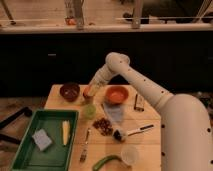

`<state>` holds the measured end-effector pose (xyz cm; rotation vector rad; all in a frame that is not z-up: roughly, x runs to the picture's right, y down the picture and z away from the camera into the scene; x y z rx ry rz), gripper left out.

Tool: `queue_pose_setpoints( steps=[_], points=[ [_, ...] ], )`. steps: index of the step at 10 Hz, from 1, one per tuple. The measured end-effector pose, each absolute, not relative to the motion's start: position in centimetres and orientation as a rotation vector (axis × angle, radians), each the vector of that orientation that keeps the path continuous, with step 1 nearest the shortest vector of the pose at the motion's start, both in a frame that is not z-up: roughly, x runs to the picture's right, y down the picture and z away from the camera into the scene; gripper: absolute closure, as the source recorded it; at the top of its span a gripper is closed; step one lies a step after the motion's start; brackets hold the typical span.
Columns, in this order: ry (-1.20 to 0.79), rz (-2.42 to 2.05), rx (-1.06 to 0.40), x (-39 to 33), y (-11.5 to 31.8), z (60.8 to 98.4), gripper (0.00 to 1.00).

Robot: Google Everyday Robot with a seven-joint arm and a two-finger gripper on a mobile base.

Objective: Place apple in metal cup

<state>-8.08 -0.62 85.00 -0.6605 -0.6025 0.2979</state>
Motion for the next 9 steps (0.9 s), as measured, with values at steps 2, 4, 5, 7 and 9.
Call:
queue_pose_setpoints(
  steps=[2, 4, 5, 7, 9],
  points=[
    [-0.609, 0.307, -0.666, -8.2, -0.8, 85.5, 1.00],
    [-0.613, 0.315, -0.675, -8.4, -0.8, 86.2, 1.00],
    [-0.611, 0.319, -0.679, -8.3, -0.8, 86.5, 1.00],
    [-0.607, 0.324, -0.689, -8.3, -0.6, 87.0, 1.00],
    [-0.603, 0.329, -0.695, -8.3, -0.4, 87.5, 1.00]
  ],
)
